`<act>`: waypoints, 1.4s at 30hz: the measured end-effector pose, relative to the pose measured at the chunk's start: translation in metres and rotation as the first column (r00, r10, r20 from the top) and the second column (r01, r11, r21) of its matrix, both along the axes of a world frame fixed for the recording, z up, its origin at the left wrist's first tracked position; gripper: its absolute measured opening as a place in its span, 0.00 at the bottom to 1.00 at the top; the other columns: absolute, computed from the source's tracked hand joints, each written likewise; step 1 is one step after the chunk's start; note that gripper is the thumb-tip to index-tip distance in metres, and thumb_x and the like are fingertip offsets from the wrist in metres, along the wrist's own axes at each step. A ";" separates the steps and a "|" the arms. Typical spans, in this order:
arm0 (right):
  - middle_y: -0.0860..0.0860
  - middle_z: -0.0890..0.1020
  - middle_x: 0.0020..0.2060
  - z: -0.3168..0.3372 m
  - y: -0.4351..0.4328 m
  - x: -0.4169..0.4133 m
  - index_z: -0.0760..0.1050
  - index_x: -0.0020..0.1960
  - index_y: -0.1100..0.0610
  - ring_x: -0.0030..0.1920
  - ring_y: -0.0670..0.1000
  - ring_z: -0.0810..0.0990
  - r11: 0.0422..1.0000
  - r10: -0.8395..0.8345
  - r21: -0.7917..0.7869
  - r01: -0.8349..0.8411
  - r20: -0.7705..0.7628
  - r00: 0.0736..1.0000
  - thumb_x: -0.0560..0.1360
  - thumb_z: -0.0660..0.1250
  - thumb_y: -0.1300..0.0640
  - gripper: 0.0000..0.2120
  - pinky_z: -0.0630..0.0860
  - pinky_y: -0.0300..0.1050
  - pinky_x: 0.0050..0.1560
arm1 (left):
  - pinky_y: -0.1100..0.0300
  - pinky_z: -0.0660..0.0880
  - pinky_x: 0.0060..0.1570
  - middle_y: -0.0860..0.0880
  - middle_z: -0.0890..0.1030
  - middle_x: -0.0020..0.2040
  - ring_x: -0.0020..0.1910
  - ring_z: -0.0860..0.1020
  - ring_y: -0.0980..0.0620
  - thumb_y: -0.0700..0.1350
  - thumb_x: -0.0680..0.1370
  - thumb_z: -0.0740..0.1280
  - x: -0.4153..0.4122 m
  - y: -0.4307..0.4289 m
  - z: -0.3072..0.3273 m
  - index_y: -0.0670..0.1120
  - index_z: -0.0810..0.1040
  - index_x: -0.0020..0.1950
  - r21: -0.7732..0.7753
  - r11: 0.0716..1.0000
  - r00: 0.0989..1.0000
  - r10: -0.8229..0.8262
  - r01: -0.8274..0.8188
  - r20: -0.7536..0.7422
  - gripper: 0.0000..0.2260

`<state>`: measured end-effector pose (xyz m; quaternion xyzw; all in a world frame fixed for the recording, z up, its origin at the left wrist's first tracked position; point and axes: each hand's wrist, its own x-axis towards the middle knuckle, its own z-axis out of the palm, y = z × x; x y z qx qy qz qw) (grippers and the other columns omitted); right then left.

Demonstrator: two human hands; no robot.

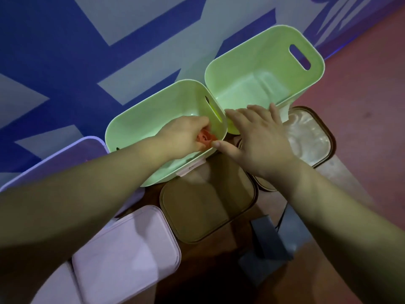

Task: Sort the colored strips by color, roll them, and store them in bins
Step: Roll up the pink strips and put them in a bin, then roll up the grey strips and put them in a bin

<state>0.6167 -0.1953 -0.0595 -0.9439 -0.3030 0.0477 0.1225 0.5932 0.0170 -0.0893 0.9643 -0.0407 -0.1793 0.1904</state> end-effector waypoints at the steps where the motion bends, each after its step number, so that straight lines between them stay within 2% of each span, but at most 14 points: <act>1: 0.50 0.78 0.63 0.000 -0.001 0.000 0.69 0.71 0.49 0.69 0.57 0.70 1.000 0.000 0.003 0.000 0.000 1.000 0.72 0.53 0.25 0.39 0.55 0.63 0.73 | 0.56 0.69 0.39 0.55 0.75 0.45 0.44 0.75 0.49 0.56 0.72 0.71 0.002 -0.002 0.000 0.54 0.72 0.51 -0.013 1.000 1.000 0.014 -0.014 0.002 0.13; 3: 0.49 0.78 0.63 0.000 -0.001 0.001 0.69 0.71 0.49 0.69 0.57 0.70 1.000 0.003 0.006 -0.003 0.002 1.000 0.72 0.53 0.25 0.38 0.55 0.63 0.73 | 0.56 0.68 0.38 0.55 0.74 0.43 0.43 0.74 0.50 0.55 0.73 0.70 0.005 -0.007 0.001 0.55 0.70 0.48 -0.027 0.999 1.000 0.022 -0.022 0.000 0.12; 6: 0.50 0.78 0.63 -0.001 -0.001 0.001 0.68 0.72 0.49 0.69 0.57 0.69 1.000 0.007 0.012 -0.007 -0.004 1.000 0.72 0.54 0.25 0.38 0.54 0.64 0.74 | 0.53 0.72 0.41 0.54 0.74 0.44 0.45 0.74 0.48 0.54 0.73 0.69 0.005 -0.013 0.001 0.56 0.67 0.47 -0.063 0.998 1.000 0.006 -0.007 -0.013 0.12; 9: 0.49 0.77 0.65 0.000 -0.003 0.001 0.67 0.73 0.49 0.70 0.57 0.69 1.000 0.018 0.007 -0.018 -0.016 1.000 0.72 0.54 0.25 0.39 0.53 0.63 0.74 | 0.53 0.75 0.44 0.52 0.76 0.47 0.46 0.75 0.48 0.54 0.72 0.70 0.003 -0.012 0.002 0.55 0.67 0.49 -0.102 0.994 1.000 0.030 -0.031 -0.011 0.14; 12: 0.50 0.76 0.66 0.001 -0.005 0.002 0.66 0.73 0.50 0.70 0.57 0.68 0.999 0.043 -0.002 -0.043 -0.023 0.999 0.71 0.55 0.26 0.39 0.53 0.64 0.74 | 0.55 0.73 0.42 0.52 0.76 0.47 0.45 0.75 0.50 0.56 0.71 0.71 0.001 -0.007 0.006 0.56 0.67 0.49 -0.137 0.990 1.000 0.023 -0.024 -0.012 0.15; 17: 0.51 0.75 0.66 0.003 -0.008 0.004 0.65 0.74 0.50 0.70 0.57 0.68 0.999 0.049 -0.002 -0.049 -0.034 0.998 0.71 0.59 0.28 0.39 0.52 0.64 0.74 | 0.55 0.74 0.45 0.51 0.76 0.49 0.47 0.75 0.49 0.51 0.73 0.71 -0.001 -0.004 0.006 0.51 0.76 0.54 -0.061 0.998 1.000 0.018 -0.017 0.002 0.12; 20: 0.51 0.76 0.66 0.002 -0.009 0.003 0.65 0.73 0.50 0.70 0.57 0.68 0.998 0.055 -0.001 -0.055 -0.035 0.998 0.70 0.61 0.29 0.39 0.52 0.64 0.74 | 0.58 0.69 0.42 0.54 0.73 0.46 0.46 0.73 0.51 0.52 0.74 0.70 -0.002 -0.008 0.005 0.51 0.76 0.55 -0.035 0.999 1.000 -0.014 0.015 0.022 0.11; 23: 0.51 0.76 0.66 0.002 -0.009 0.002 0.65 0.74 0.51 0.70 0.57 0.68 0.998 0.063 -0.006 -0.063 -0.036 0.997 0.69 0.63 0.31 0.39 0.51 0.64 0.74 | 0.55 0.72 0.43 0.54 0.72 0.46 0.47 0.74 0.49 0.53 0.75 0.69 -0.005 -0.011 0.002 0.51 0.75 0.55 -0.026 0.999 0.999 -0.041 0.041 0.017 0.12; 26: 0.52 0.75 0.67 0.003 -0.008 0.003 0.64 0.74 0.51 0.71 0.57 0.67 0.998 0.064 -0.011 -0.065 -0.042 0.997 0.68 0.65 0.32 0.40 0.51 0.64 0.75 | 0.52 0.75 0.45 0.51 0.77 0.49 0.47 0.76 0.47 0.57 0.74 0.67 -0.006 -0.012 0.004 0.51 0.73 0.55 -0.076 0.997 1.000 -0.008 0.009 0.012 0.15; 28: 0.52 0.73 0.68 0.004 -0.008 0.003 0.63 0.75 0.51 0.72 0.58 0.65 0.998 0.066 -0.017 -0.067 -0.056 0.996 0.68 0.65 0.32 0.41 0.51 0.65 0.75 | 0.52 0.76 0.47 0.49 0.78 0.51 0.48 0.77 0.47 0.57 0.74 0.69 -0.005 -0.012 0.006 0.51 0.73 0.56 -0.086 0.996 1.000 0.018 -0.019 -0.006 0.15; 35: 0.55 0.65 0.75 0.012 -0.012 0.000 0.59 0.77 0.50 0.78 0.60 0.54 0.998 0.055 -0.002 -0.055 -0.098 0.994 0.69 0.66 0.32 0.42 0.50 0.63 0.76 | 0.51 0.79 0.53 0.53 0.79 0.58 0.48 0.81 0.50 0.53 0.74 0.70 -0.011 -0.013 0.016 0.54 0.72 0.64 -0.140 0.972 0.980 0.174 -0.187 -0.099 0.20; 39: 0.56 0.63 0.76 0.016 -0.019 -0.005 0.59 0.77 0.50 0.78 0.61 0.53 0.999 0.048 0.012 -0.047 -0.081 0.996 0.69 0.67 0.34 0.42 0.51 0.61 0.76 | 0.51 0.79 0.55 0.52 0.78 0.63 0.48 0.82 0.50 0.51 0.75 0.71 -0.014 -0.016 0.025 0.53 0.70 0.69 -0.152 0.961 0.970 0.218 -0.233 -0.108 0.23; 42: 0.57 0.63 0.76 0.020 -0.027 -0.010 0.61 0.76 0.51 0.78 0.62 0.54 0.998 0.044 0.038 -0.041 -0.077 0.996 0.68 0.70 0.36 0.42 0.53 0.61 0.75 | 0.54 0.77 0.55 0.54 0.77 0.63 0.49 0.81 0.52 0.53 0.76 0.70 -0.019 -0.018 0.033 0.53 0.71 0.69 -0.134 0.960 0.967 0.236 -0.247 -0.093 0.22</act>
